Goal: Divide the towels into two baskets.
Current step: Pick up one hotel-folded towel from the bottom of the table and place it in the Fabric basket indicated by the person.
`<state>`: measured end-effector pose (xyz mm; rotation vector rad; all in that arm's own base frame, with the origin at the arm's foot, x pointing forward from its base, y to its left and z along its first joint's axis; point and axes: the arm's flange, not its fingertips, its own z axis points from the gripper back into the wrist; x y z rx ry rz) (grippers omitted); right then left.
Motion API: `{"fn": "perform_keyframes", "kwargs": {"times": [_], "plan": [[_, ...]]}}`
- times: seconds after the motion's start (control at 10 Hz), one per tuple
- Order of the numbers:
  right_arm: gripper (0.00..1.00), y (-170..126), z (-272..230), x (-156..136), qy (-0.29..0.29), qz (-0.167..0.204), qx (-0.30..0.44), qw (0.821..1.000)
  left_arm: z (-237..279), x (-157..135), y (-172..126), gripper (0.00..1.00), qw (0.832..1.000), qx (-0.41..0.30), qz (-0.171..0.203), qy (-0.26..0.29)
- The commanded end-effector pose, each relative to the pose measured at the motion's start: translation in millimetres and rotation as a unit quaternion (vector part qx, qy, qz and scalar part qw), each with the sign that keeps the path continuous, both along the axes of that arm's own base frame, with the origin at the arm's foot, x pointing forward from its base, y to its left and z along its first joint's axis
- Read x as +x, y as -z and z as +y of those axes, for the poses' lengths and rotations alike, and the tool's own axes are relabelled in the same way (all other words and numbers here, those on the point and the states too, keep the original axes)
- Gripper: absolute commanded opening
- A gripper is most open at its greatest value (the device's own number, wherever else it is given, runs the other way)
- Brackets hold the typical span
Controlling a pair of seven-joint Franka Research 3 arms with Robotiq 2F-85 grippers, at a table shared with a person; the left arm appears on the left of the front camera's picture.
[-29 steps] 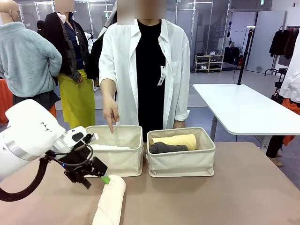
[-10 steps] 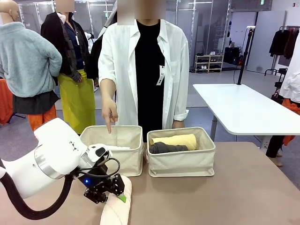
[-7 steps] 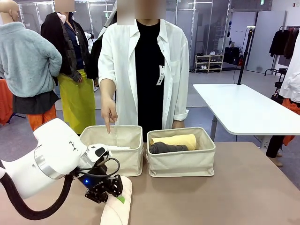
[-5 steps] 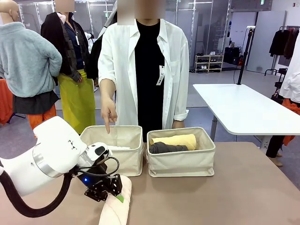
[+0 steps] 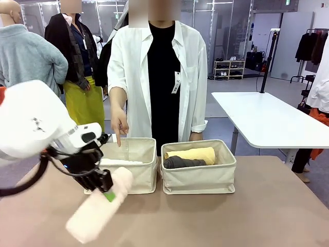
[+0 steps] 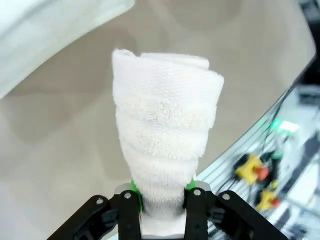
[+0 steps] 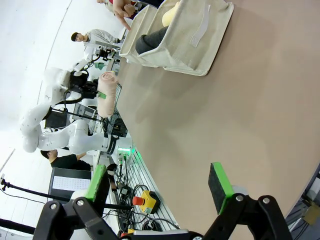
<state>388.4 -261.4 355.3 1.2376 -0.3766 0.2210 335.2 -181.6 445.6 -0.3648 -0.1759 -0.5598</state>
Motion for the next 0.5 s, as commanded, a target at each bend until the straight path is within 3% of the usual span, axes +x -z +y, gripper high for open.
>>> {"fn": "perform_keyframes", "kwargs": {"times": [0.0,0.1,0.2,0.4], "plan": [[1.0,-2.6,3.4,-5.1,-0.001,0.004,-0.007,1.0,18.3,-19.2,-1.4,0.32,0.987,0.044,-0.083,0.132],[1.0,-2.6,3.4,-5.1,-0.001,0.004,-0.007,1.0,20.4,-21.9,0.4,0.32,0.989,0.048,-0.067,0.12],[1.0,-2.6,3.4,-5.1,-0.001,0.004,-0.007,1.0,7.0,-8.4,-12.3,0.32,0.996,0.036,-0.034,0.069],[1.0,-2.6,3.4,-5.1,-0.001,0.004,-0.007,1.0,7.0,-8.4,-12.3,0.32,0.996,0.036,-0.034,0.069]]}}
